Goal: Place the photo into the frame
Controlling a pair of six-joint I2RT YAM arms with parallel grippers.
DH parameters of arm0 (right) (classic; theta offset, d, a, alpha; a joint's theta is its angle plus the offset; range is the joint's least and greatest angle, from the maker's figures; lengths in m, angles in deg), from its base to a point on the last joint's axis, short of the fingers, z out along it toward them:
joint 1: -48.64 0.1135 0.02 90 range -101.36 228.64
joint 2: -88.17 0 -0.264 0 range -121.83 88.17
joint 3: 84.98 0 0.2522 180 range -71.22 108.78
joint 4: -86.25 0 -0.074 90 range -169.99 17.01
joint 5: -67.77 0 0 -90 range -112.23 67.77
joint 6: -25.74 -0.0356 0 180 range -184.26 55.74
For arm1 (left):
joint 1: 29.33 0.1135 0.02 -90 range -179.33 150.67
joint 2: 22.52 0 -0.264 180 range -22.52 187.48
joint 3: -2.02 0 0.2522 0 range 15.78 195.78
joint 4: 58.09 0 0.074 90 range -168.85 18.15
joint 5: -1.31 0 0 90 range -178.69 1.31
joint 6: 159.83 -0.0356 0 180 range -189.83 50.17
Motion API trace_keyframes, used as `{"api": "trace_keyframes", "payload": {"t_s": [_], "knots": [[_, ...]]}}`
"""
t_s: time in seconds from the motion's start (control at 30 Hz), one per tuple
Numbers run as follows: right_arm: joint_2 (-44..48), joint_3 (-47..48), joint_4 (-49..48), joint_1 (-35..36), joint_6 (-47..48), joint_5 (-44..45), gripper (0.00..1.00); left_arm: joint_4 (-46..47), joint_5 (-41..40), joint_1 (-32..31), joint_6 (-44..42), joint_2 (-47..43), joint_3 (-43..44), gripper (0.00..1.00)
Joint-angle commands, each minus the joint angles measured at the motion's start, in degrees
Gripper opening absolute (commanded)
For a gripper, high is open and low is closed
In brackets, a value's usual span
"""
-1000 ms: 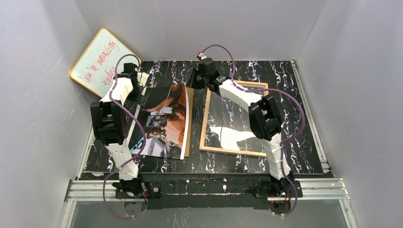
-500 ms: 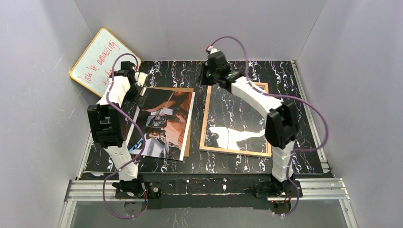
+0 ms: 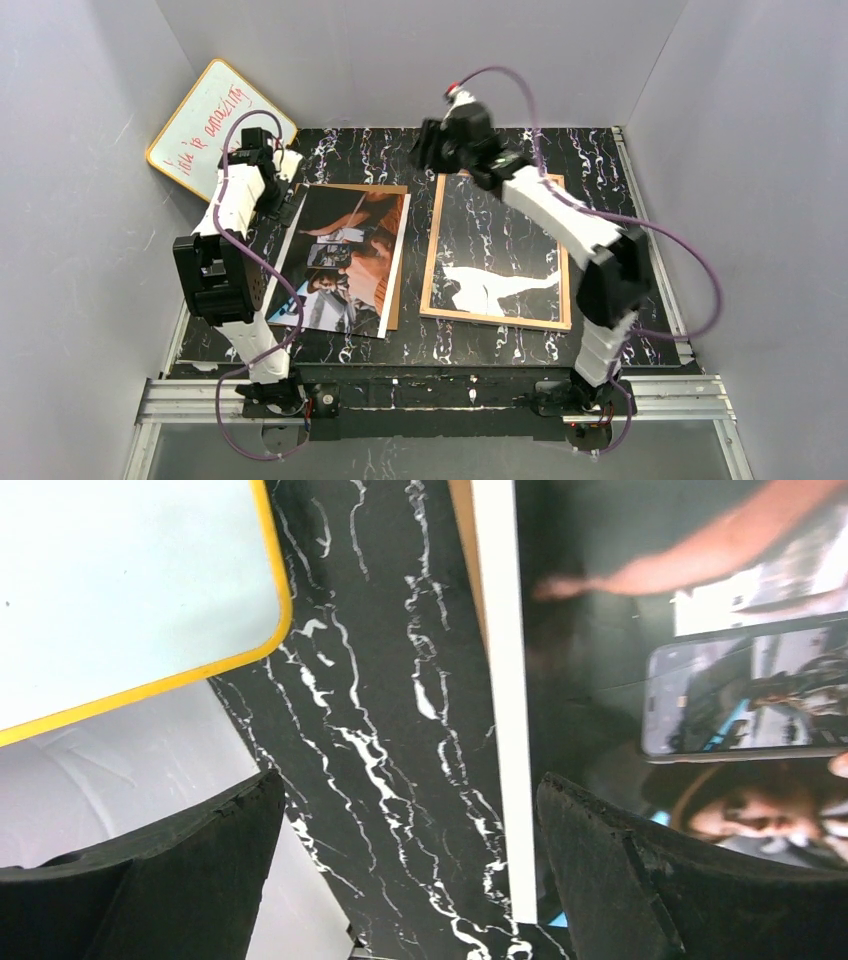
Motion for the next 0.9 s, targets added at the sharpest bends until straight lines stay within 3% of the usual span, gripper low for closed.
{"api": "trace_keyframes", "payload": {"t_s": [0.0,0.3,0.47,0.87], "knots": [[-11.5,2.3,1.5,2.0,-2.7,-1.8,0.65,0.2,-2.4,2.8,-3.0,0.4,0.6,0.94],[-26.9,12.8,3.7,2.4,-3.9,2.7,0.77,9.5,-3.5,2.6,-3.0,7.0,-5.9,0.83],[-30.7,13.9,2.6,2.2,-4.3,4.6,0.77,12.6,-3.6,1.9,-3.3,9.1,-8.1,0.75],[-35.3,14.9,1.6,1.1,-5.7,5.3,0.73,15.5,-5.0,-1.0,-3.3,12.0,-11.7,0.71]]}}
